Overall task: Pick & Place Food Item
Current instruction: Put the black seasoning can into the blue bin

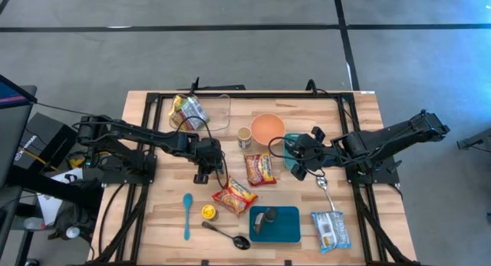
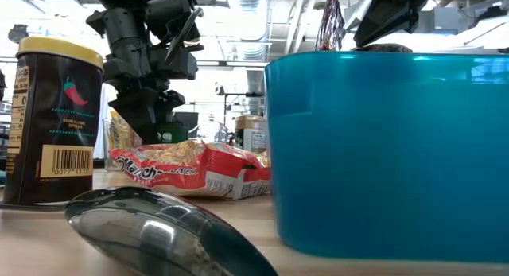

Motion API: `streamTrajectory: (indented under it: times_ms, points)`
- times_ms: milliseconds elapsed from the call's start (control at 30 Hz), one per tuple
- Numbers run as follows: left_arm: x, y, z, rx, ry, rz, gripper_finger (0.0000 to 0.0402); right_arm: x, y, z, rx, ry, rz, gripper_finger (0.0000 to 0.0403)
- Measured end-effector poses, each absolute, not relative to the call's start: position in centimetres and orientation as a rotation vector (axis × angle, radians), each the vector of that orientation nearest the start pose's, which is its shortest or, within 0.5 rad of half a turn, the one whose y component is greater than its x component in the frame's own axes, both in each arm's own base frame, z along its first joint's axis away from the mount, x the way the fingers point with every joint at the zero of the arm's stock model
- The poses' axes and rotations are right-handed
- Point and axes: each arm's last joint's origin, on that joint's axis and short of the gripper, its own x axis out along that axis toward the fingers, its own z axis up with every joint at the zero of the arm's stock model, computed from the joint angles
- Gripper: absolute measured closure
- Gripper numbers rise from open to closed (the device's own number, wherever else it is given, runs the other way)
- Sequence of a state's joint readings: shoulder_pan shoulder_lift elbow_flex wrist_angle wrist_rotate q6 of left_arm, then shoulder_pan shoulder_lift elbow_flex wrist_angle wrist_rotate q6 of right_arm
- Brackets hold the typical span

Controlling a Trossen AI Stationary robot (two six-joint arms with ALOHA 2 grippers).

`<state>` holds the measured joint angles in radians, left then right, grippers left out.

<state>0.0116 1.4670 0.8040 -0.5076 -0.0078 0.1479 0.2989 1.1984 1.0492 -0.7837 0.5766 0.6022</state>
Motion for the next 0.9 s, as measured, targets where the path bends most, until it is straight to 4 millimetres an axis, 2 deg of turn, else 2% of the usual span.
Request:
streamTrajectory:
  times_ms: [133, 300, 567, 733, 900]
  points:
    - [26.04, 0.32, 17.36, 0.128, 1.169, -0.069, 0.028, 22.44, 5.26, 29.84, 0.166, 0.729, -0.494, 0.0331]
    - [26.04, 0.32, 17.36, 0.121, 1.169, -0.065, 0.0263, 22.44, 5.26, 29.84, 0.166, 0.729, -0.494, 0.0331]
    - [26.04, 0.32, 17.36, 0.12, 1.169, -0.065, 0.028, 22.44, 5.26, 29.84, 0.166, 0.729, -0.494, 0.0331]
    - [26.04, 0.32, 17.36, 0.12, 1.169, -0.065, 0.0263, 22.44, 5.26, 29.84, 0.166, 0.729, -0.494, 0.0331]
    - [26.05, 0.32, 17.37, 0.12, 1.169, -0.065, 0.0281, 22.44, 5.26, 29.84, 0.167, 0.728, -0.494, 0.0331]
